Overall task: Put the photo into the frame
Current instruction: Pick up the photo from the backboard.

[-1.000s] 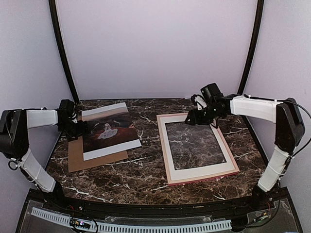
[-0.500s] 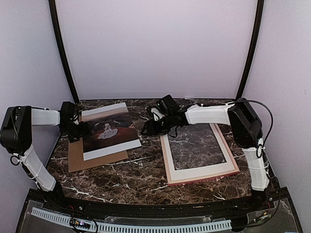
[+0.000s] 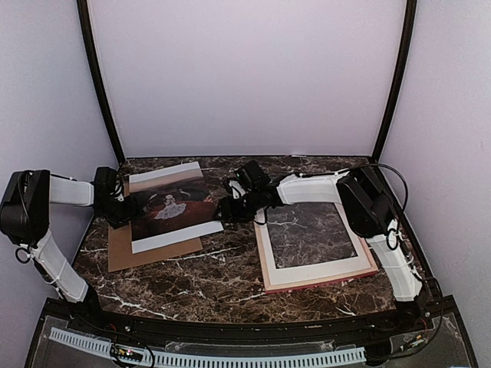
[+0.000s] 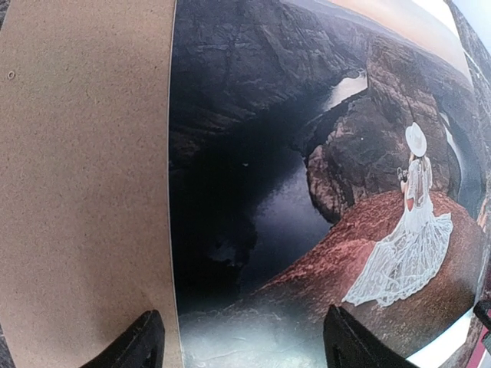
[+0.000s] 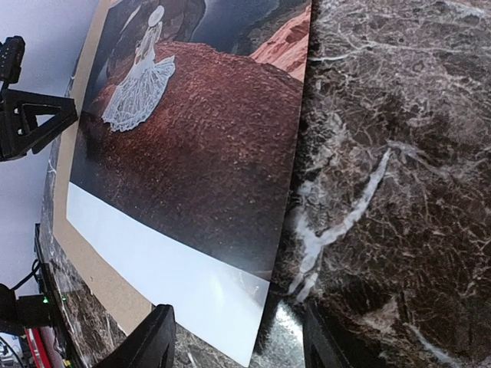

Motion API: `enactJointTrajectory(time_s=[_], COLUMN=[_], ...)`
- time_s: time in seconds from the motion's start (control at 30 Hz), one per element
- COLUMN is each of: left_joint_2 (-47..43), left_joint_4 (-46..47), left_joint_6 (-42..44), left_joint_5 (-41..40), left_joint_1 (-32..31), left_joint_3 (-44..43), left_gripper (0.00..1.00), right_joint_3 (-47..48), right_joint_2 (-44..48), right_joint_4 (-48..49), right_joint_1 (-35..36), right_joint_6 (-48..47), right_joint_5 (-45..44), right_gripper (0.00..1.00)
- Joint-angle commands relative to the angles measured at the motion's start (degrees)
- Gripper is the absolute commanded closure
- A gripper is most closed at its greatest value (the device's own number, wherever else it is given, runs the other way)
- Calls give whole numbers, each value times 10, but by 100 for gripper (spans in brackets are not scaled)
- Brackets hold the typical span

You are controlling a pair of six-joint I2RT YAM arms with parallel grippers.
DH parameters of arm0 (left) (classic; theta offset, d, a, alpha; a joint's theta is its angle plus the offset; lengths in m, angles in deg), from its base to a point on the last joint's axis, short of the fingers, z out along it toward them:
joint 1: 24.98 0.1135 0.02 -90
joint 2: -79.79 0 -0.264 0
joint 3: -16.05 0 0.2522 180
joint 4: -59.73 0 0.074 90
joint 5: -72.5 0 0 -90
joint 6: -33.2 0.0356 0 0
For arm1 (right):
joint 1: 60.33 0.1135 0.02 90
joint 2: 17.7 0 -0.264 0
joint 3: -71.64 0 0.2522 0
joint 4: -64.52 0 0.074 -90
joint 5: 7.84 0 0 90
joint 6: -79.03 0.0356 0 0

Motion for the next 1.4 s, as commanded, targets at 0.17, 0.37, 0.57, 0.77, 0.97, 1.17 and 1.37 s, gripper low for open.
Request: enactJointTrajectory(time_s=[0.17, 0.37, 0.57, 0.77, 0.97, 1.17, 1.37], left_joint_2=[-18, -29, -41, -36, -31, -30, -36], left_joint_4=[41, 59, 81, 96, 126, 137, 138], left_joint_6=[-32, -51, -71, -81, -94, -104, -108], left_joint_5=[66, 76, 79, 83, 87, 90, 86], left_joint_1=[-11, -40, -59, -77, -93, -105, -112], left_joint_3=[68, 85, 103, 117, 136, 146, 149], left_gripper=[33, 37, 39, 40, 41, 42, 42], right_joint_3=[-17, -54, -103, -129, -127, -118, -135], right_joint_2=[-10, 16, 54, 59, 55, 46, 62], right_joint_4=[59, 111, 181, 230, 223, 186, 136], right_joint_1=[8, 3, -9, -16, -17, -17, -17], right_joint_6=[104, 159, 187, 199, 188, 187, 182], right_joint_5=[50, 69, 89, 134, 142, 131, 66], right_gripper=[46, 50, 56, 62, 63, 67, 67])
